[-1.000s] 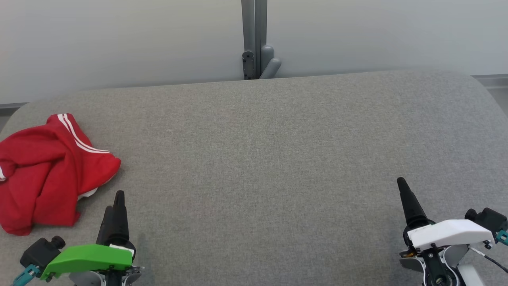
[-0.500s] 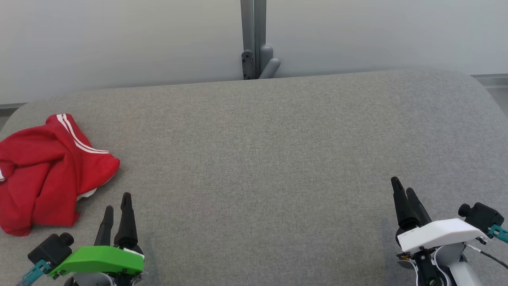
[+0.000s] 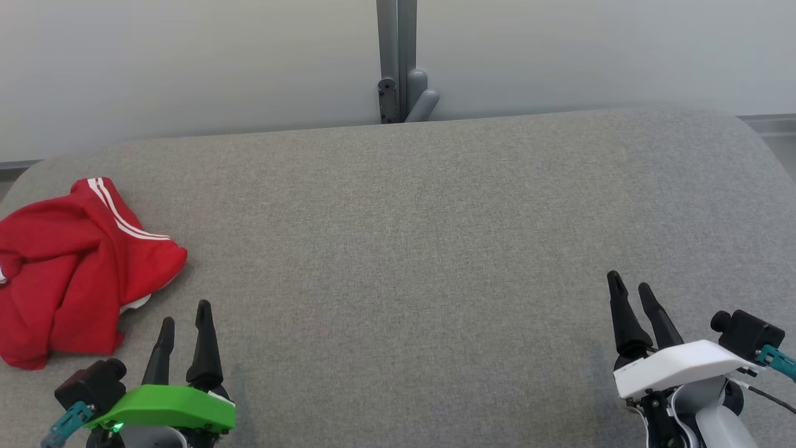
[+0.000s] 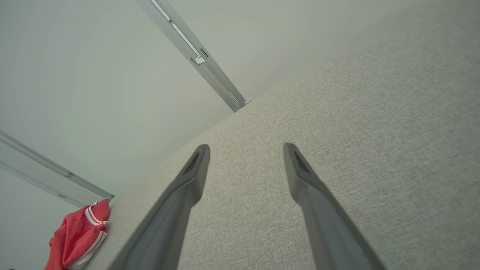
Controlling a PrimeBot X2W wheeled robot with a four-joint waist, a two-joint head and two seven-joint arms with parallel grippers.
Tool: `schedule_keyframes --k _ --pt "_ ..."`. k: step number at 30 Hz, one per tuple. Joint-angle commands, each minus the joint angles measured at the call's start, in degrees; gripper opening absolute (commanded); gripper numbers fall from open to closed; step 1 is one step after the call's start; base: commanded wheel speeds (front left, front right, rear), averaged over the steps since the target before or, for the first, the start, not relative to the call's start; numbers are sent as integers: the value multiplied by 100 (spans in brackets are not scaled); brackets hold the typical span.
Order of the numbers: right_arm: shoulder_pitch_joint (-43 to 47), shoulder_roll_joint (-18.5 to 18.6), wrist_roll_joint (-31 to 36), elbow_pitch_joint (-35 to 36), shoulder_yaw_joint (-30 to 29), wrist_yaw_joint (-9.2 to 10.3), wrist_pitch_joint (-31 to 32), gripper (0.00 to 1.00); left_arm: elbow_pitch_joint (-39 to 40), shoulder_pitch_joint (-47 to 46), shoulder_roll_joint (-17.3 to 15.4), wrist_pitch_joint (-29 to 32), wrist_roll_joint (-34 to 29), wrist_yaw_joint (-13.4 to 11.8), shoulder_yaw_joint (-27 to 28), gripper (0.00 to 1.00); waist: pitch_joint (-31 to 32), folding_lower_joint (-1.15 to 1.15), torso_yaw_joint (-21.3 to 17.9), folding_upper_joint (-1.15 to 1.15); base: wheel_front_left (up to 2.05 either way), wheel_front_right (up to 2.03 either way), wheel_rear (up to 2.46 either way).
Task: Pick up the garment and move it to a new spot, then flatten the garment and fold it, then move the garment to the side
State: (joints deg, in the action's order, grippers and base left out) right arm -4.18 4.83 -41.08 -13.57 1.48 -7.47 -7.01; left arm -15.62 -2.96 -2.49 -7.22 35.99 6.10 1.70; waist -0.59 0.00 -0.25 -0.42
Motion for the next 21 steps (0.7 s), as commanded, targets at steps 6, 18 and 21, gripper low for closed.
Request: schedule_keyframes --k 6,18,21 --pt "6 43 517 92 32 -2 -139 100 90 36 -40 -141 -561 -65 -59 100 -4 0 -6 23 0 0 0" --pt "49 16 1276 188 46 -3 -318 100 138 86 -45 -312 -1351 -110 -123 100 -15 0 -16 27 0 0 0" --pt "58 23 1388 189 55 -3 -346 100 134 96 -46 -340 -1461 -120 -140 100 -16 0 -15 28 0 0 0"
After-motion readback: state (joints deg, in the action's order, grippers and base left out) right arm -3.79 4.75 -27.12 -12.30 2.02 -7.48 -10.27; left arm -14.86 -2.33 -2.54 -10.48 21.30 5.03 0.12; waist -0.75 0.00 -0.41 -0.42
